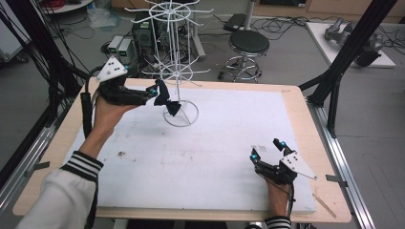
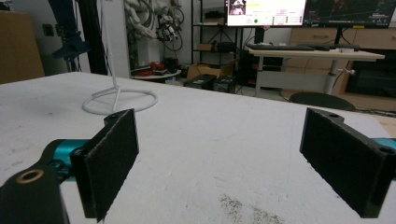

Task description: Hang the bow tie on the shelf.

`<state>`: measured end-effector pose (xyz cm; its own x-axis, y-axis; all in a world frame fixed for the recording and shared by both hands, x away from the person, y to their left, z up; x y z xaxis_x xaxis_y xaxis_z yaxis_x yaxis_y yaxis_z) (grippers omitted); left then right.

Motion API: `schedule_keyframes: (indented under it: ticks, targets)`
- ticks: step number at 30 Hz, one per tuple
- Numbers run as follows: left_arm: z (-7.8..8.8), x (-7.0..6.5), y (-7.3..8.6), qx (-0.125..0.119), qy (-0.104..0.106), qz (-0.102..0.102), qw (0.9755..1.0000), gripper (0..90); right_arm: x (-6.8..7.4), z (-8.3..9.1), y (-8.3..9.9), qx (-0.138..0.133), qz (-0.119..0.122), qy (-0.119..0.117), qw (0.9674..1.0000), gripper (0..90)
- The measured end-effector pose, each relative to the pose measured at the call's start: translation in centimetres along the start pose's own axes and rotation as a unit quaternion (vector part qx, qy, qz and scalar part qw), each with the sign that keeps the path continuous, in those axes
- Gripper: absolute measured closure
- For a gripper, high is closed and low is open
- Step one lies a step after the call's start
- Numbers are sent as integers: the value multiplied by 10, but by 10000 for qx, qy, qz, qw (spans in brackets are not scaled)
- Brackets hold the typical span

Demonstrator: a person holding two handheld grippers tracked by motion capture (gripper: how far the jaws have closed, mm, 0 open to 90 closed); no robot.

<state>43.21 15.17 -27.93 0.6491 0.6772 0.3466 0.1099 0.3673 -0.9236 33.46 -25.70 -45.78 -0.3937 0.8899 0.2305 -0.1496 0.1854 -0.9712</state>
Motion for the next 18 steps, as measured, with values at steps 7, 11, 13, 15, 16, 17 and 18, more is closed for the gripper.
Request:
schedule_keyframes:
  ticks: [7, 11, 13, 15, 16, 17, 18]
  targets:
    - [51, -19, 26, -562, -21, -6, 9984, 81, 0, 0, 0, -8, -13, 18, 10000, 107]
    - [70, -24, 58, -682, -88, 78, 9976, 81, 0, 0, 0, -16, 16, 11, 10000, 107]
    - [75, -25, 78, -721, -167, 139, 9972, 81, 0, 0, 0, -17, 0, 19, 10000, 107]
    - [79, -25, 97, -707, -200, 278, 9969, 81, 0, 0, 0, -15, 18, 14, 10000, 107]
    - [80, -26, 106, -684, -233, 312, 9969, 81, 0, 0, 0, -15, 18, 14, 10000, 107]
    - [81, -26, 110, -666, -248, 308, 9970, 81, 0, 0, 0, -14, 18, 13, 10000, 107]
    - [83, -28, 122, -657, -295, 352, 9968, 81, 0, 0, 0, -18, 10, 15, 10000, 107]
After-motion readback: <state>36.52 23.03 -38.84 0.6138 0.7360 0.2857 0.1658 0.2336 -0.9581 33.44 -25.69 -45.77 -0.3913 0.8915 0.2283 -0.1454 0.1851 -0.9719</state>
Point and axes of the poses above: each handheld gripper's, and its own axes: z roughly backward along the jaws, y roughly out of its underside, x roughly to its left, the point moved 7 cm from there along -z, roughly forward along the jaws, and after that the axes turned 13 degrees about -z, right-handed, at the moved point
